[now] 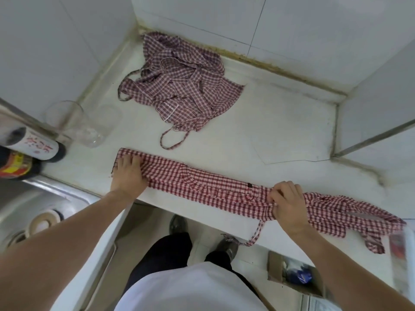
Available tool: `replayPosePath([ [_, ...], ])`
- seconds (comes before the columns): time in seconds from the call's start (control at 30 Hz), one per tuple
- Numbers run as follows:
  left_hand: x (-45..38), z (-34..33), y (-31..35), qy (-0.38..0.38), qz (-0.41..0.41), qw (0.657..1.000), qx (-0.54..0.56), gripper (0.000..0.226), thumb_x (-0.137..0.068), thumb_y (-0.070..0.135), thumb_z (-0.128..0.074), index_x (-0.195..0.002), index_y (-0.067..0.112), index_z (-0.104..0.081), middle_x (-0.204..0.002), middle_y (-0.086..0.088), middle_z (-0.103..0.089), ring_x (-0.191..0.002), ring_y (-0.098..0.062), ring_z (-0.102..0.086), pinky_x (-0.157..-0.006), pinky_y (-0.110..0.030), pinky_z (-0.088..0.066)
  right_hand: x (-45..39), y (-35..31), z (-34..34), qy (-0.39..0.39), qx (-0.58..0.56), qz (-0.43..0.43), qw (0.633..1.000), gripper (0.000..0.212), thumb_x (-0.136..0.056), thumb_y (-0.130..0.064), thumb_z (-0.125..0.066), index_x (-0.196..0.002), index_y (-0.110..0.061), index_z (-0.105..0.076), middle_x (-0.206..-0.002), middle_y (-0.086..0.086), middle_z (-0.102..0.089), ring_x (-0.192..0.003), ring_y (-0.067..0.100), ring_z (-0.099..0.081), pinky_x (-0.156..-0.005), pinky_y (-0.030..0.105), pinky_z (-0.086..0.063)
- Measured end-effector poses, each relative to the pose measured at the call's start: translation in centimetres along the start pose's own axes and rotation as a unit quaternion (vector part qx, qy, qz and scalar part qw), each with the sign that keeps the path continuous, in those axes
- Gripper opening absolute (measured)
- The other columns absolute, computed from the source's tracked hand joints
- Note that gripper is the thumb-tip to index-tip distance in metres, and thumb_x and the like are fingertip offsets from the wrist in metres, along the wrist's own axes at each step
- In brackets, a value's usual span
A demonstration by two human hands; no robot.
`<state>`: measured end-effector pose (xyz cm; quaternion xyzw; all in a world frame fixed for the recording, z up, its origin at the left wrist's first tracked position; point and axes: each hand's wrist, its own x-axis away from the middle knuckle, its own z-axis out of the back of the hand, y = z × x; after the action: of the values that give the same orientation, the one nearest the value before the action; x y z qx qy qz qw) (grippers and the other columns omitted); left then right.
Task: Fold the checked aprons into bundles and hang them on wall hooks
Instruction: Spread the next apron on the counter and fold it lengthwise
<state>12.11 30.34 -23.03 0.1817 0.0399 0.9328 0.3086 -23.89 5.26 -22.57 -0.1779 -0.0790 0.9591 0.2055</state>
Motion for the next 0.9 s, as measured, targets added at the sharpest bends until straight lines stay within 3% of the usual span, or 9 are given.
replayPosePath([
  [0.07, 0.1, 0.6, 0.1, -0.018, 0.022, 1.000, 0.007, 0.062, -0.077, 0.024, -0.070, -0.131, 0.008, -0.046, -0.137, -0.021, -0.042, -0.130, -0.040, -0.036, -0.112, -0.054, -0.034, 1.1, -0.1, -0.1, -0.023, 0.007, 0.048, 0.999, 0.038, -0.052, 0.011, -0.046, -0.080, -0.014, -0.056, -0.092, 0.002, -0.045, -0.080, 0.021, -0.040, -0.070, 0.032, -0.028],
  [0.17, 0.4, 1.2, 0.2, -0.043, 0.055, 0.998, 0.000, 0.070, -0.076, 0.030, -0.070, -0.135, 0.009, -0.040, -0.141, -0.020, -0.036, -0.131, -0.039, -0.035, -0.111, -0.052, -0.035, 3.4, 0.2, -0.3, -0.097, 0.016, 0.093, 0.991, 0.055, -0.045, 0.018, -0.066, -0.089, -0.016, -0.065, -0.095, 0.003, -0.048, -0.084, 0.020, -0.042, -0.075, 0.030, -0.030],
  [0.3, 1.0, 1.1, 0.7, -0.073, 0.070, 0.995, -0.003, 0.080, -0.077, 0.032, -0.072, -0.141, 0.008, -0.029, -0.145, -0.020, -0.026, -0.136, -0.039, -0.025, -0.116, -0.050, -0.029, 6.0, 0.5, -0.2, -0.197, 0.041, 0.152, 0.968, 0.075, -0.049, 0.016, -0.079, -0.113, -0.023, -0.071, -0.092, 0.001, -0.054, -0.088, 0.018, -0.043, -0.078, 0.030, -0.033],
  [0.37, 1.1, 1.0, 1.0, -0.083, 0.086, 0.992, 0.028, 0.083, -0.080, 0.031, -0.070, -0.144, 0.007, -0.025, -0.147, -0.020, -0.022, -0.139, -0.039, -0.020, -0.119, -0.050, -0.022, 6.7, 0.6, -0.3, -0.239, 0.068, 0.153, 0.956, 0.087, -0.042, 0.015, -0.084, -0.118, -0.024, -0.071, -0.090, 0.000, -0.056, -0.089, 0.018, -0.043, -0.078, 0.031, -0.033],
  [0.47, 1.0, 0.8, 1.4, -0.072, 0.133, 0.986, 0.065, 0.077, -0.086, 0.039, -0.060, -0.147, 0.009, -0.025, -0.151, -0.019, -0.022, -0.141, -0.038, -0.020, -0.116, -0.057, -0.023, 6.2, 0.5, 0.0, -0.250, 0.093, 0.136, 0.954, 0.085, -0.040, 0.010, -0.087, -0.117, -0.025, -0.073, -0.088, -0.001, -0.057, -0.088, 0.018, -0.043, -0.074, 0.032, -0.039],
  [0.57, 1.0, 0.1, 2.1, -0.074, 0.158, 0.984, 0.041, 0.091, -0.089, 0.065, -0.048, -0.152, 0.009, -0.016, -0.159, -0.018, -0.014, -0.146, -0.037, -0.017, -0.118, -0.058, -0.018, 4.5, 0.1, 0.5, -0.231, 0.167, 0.053, 0.957, 0.071, -0.045, 0.007, -0.083, -0.110, -0.022, -0.076, -0.087, 0.004, -0.058, -0.087, 0.023, -0.040, -0.070, 0.038, -0.046],
  [0.67, 0.9, -1.1, 2.5, -0.088, 0.152, 0.984, -0.005, 0.111, -0.084, 0.077, -0.046, -0.155, 0.006, 0.001, -0.162, -0.022, 0.002, -0.150, -0.036, -0.004, -0.122, -0.053, -0.007, 1.6, -2.0, 0.9, -0.269, 0.220, -0.142, 0.927, 0.056, -0.066, -0.004, -0.074, -0.117, -0.030, -0.073, -0.101, 0.007, -0.059, -0.098, 0.028, -0.046, -0.085, 0.045, -0.043],
  [0.77, 1.1, -1.7, 2.5, -0.088, 0.151, 0.985, -0.003, 0.114, -0.085, 0.077, -0.044, -0.155, 0.003, 0.009, -0.161, -0.024, 0.013, -0.151, -0.037, 0.006, -0.122, -0.051, -0.001, 0.3, -3.6, 0.3, -0.302, 0.126, -0.294, 0.898, 0.043, -0.084, -0.028, -0.058, -0.126, -0.029, -0.067, -0.118, 0.005, -0.055, -0.117, 0.025, -0.046, -0.102, 0.045, -0.037],
  [0.9, 1.8, -2.1, 2.6, -0.120, 0.176, 0.976, -0.033, 0.113, -0.087, 0.080, -0.030, -0.153, 0.002, 0.018, -0.160, -0.023, 0.021, -0.151, -0.036, 0.013, -0.119, -0.060, 0.001, 2.5, -4.5, -1.2, -0.229, 0.033, -0.356, 0.905, 0.051, -0.088, -0.048, -0.051, -0.126, -0.018, -0.066, -0.126, 0.009, -0.049, -0.120, 0.027, -0.045, -0.099, 0.047, -0.046],
])
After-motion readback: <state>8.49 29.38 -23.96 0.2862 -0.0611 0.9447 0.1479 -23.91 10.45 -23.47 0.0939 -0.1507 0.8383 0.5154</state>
